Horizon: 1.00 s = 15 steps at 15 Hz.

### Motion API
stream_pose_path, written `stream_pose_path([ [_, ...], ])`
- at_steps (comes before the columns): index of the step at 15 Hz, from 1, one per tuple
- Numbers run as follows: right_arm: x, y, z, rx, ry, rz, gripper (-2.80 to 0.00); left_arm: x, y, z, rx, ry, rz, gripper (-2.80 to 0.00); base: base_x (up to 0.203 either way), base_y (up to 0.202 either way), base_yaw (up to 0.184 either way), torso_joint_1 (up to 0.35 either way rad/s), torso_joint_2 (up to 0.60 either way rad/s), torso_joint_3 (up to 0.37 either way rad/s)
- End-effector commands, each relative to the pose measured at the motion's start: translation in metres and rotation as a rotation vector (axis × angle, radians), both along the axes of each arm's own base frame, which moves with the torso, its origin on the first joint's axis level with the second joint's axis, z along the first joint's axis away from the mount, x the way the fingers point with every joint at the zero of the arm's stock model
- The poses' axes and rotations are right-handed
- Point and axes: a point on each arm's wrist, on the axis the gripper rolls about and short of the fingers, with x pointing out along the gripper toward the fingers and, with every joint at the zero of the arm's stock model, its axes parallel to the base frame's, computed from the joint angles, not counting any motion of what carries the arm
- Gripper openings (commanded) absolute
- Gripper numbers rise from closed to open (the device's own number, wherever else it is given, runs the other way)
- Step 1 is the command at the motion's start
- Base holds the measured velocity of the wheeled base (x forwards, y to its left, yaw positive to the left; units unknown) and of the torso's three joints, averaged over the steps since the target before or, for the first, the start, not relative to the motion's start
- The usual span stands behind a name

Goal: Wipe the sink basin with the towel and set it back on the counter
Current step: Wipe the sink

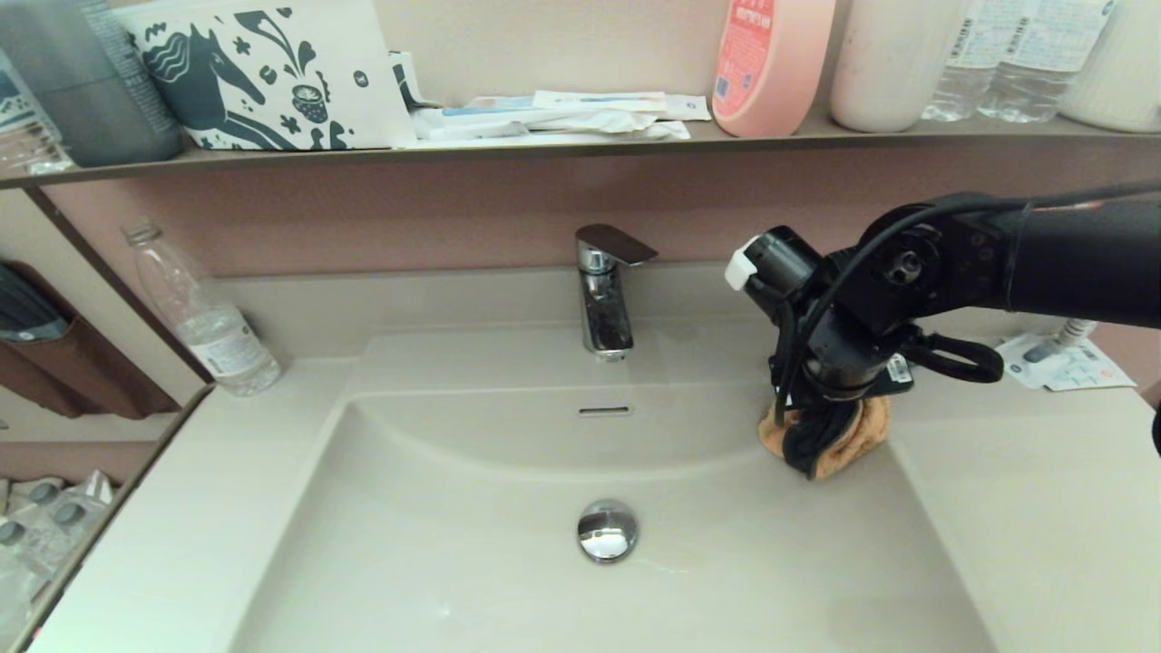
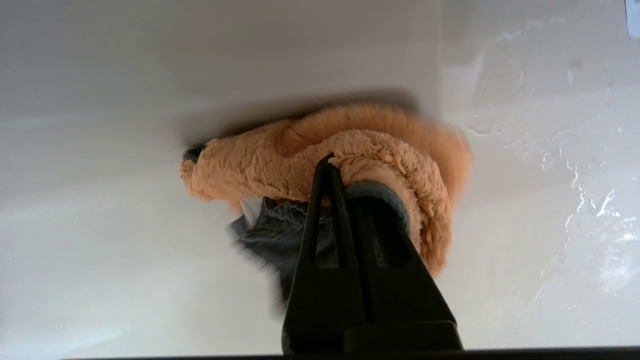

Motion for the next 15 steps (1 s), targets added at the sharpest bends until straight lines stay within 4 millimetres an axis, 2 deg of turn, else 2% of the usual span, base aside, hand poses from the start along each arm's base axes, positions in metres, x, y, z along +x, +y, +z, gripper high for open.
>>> stream_pose_path([
  [1,-0.017,0.004,0.022,0.032,-0.051,0.032,-2.8,0.0,0.0,0.0,-0.001,0.0,0.0,-2.8,0.0,0.0,0.0,0.0,0.0,0.0],
  [2,-0.021,0.008,0.029,0.049,-0.081,0.047,-2.8,0.0,0.0,0.0,-0.001,0.0,0.0,-2.8,0.0,0.0,0.0,0.0,0.0,0.0],
  [5,-0.014,0.018,0.049,0.147,-0.229,0.057,-2.8,0.0,0.0,0.0,-0.001,0.0,0.0,-2.8,0.0,0.0,0.0,0.0,0.0,0.0],
  [9,-0.004,0.027,0.063,0.251,-0.386,0.069,-2.8,0.0,0.0,0.0,-0.001,0.0,0.0,-2.8,0.0,0.0,0.0,0.0,0.0,0.0],
  [12,0.011,0.043,0.048,0.305,-0.448,0.07,-2.8,0.0,0.0,0.0,-0.001,0.0,0.0,-2.8,0.0,0.0,0.0,0.0,0.0,0.0],
  [15,0.017,0.059,0.02,0.315,-0.421,0.073,-2.8,0.0,0.0,0.0,-0.001,0.0,0.0,-2.8,0.0,0.0,0.0,0.0,0.0,0.0],
])
